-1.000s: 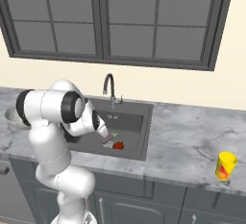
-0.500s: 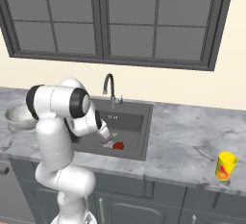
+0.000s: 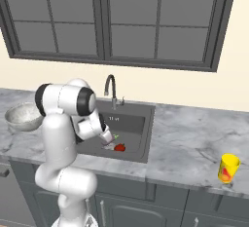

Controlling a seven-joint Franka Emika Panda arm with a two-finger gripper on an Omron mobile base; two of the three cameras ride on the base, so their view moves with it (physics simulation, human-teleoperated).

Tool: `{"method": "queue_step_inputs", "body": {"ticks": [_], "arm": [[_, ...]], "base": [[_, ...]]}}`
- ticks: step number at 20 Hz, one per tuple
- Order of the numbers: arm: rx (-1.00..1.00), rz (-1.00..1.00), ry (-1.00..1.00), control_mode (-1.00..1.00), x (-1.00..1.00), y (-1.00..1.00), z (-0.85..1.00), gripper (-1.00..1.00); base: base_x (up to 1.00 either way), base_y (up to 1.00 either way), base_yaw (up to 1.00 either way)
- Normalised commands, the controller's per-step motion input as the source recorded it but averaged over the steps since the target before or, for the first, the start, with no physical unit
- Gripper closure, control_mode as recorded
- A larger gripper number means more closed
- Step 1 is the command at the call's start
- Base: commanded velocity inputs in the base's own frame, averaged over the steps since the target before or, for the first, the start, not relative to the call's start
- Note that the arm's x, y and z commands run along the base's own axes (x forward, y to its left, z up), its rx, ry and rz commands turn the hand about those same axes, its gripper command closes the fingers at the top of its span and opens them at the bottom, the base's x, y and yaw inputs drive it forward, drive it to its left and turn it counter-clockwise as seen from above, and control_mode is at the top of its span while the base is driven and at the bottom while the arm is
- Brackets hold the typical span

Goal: Remove the eggplant and bell pepper from the sink. Then move the bowl and cup from the counter to the sink for washing.

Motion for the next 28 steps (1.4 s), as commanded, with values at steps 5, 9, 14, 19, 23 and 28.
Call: {"method": "queue_step_inputs", "body": {"ticks": [5,9,14,19,23,28], "arm": [[0.00,0.00,0.00,-1.00,0.13,0.00,-0.25,-1.00],[0.00,0.00,0.00,-1.00,0.15,0.00,-0.23,-1.00],[0.00,0.00,0.01,-1.00,0.19,-0.01,-0.20,-1.00],[0.00,0.00,0.00,-1.00,0.20,0.00,-0.19,-1.00],[0.00,0.00,0.00,-1.00,0.15,-0.01,-0.18,-1.00],[0.00,0.00,0.00,-1.00,0.08,-0.05,-0.16,-1.00]], "base": [[0.00,0.00,0.00],[0.00,0.00,0.00],[0.00,0.00,0.00],[0.00,0.00,0.00],[0.00,0.00,0.00],[0.00,0.00,0.00]]}}
